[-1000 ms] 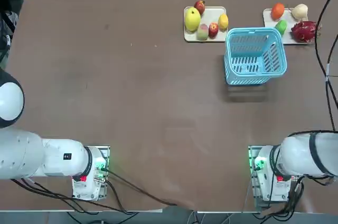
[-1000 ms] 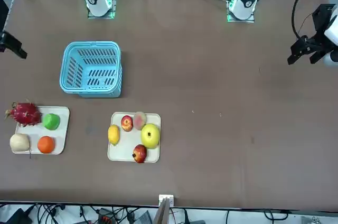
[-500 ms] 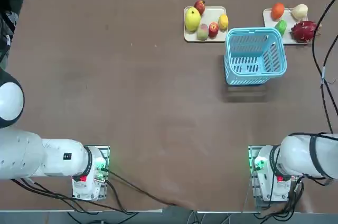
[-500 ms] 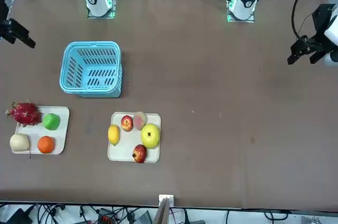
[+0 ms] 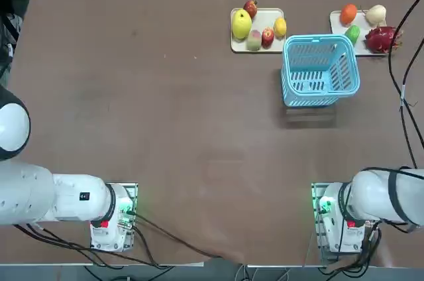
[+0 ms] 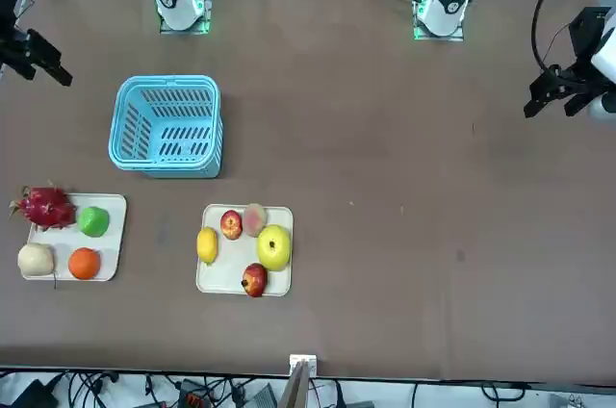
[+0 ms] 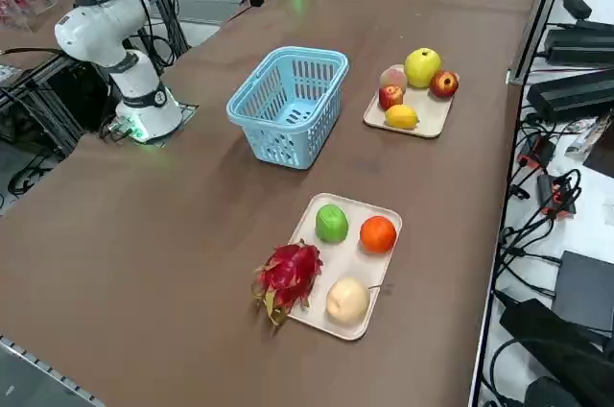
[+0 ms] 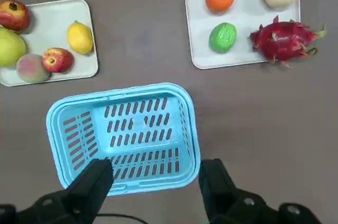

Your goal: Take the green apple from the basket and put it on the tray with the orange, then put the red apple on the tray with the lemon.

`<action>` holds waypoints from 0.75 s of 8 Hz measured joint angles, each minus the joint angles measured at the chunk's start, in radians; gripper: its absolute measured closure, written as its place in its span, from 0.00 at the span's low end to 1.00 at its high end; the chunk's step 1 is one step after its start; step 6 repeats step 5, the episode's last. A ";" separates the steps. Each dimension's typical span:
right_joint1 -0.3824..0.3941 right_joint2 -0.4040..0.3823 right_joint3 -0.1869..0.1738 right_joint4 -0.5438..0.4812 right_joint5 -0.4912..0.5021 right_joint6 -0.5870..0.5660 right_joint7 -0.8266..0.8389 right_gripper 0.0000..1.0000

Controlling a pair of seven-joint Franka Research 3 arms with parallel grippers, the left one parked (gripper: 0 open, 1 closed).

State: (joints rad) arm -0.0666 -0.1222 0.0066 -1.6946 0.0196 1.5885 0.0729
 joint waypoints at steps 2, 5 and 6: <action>0.028 0.014 -0.006 0.007 0.000 0.015 0.000 0.00; 0.100 0.030 -0.080 0.015 0.000 0.017 0.000 0.00; 0.100 0.030 -0.080 0.015 0.000 0.017 0.000 0.00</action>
